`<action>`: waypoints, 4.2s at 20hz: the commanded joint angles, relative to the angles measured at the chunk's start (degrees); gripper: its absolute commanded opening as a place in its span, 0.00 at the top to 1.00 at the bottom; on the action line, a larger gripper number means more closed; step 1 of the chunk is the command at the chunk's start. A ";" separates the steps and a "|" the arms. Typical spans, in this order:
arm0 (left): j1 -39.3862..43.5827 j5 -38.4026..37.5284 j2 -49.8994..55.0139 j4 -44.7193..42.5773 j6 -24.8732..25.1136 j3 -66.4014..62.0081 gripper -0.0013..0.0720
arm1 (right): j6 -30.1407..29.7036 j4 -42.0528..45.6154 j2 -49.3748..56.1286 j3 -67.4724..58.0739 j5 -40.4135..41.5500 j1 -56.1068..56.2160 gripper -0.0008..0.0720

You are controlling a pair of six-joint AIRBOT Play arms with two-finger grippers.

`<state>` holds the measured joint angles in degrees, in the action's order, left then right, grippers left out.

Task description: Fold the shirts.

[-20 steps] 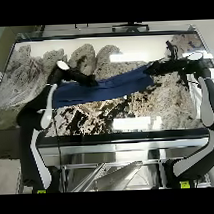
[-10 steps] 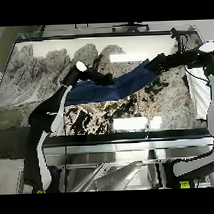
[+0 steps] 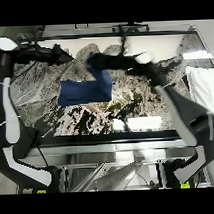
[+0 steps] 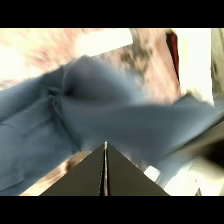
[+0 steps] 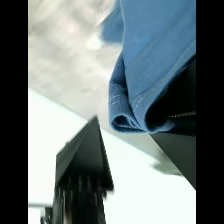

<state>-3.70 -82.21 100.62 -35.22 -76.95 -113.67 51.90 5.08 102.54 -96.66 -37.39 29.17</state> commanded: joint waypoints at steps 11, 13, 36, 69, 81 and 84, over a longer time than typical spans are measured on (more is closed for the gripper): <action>-6.97 -7.89 -3.08 0.92 2.73 4.37 0.97 | -16.09 -7.10 19.21 -14.69 12.17 18.14 0.15; -6.99 -8.22 -3.08 0.90 2.73 4.37 0.97 | -10.14 -3.32 18.01 -14.69 0.33 11.93 0.48; -4.42 -8.83 -3.06 0.72 6.49 4.57 0.97 | 33.35 35.56 24.37 -13.97 -20.98 -8.35 0.03; 10.82 -5.38 -3.02 0.31 4.00 4.59 0.97 | 22.27 22.84 -14.75 -19.19 -18.01 -77.50 0.95; 10.82 -3.32 -2.82 0.26 4.52 4.59 0.97 | 45.44 59.49 -23.52 18.36 -43.01 -92.72 0.95; 10.82 -4.22 -1.33 0.33 4.50 4.59 0.97 | 42.36 64.72 -23.32 18.47 -42.86 -93.61 0.42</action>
<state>7.09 -85.73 98.28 -34.94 -72.62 -109.08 95.00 62.30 80.27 -81.60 -79.07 -62.63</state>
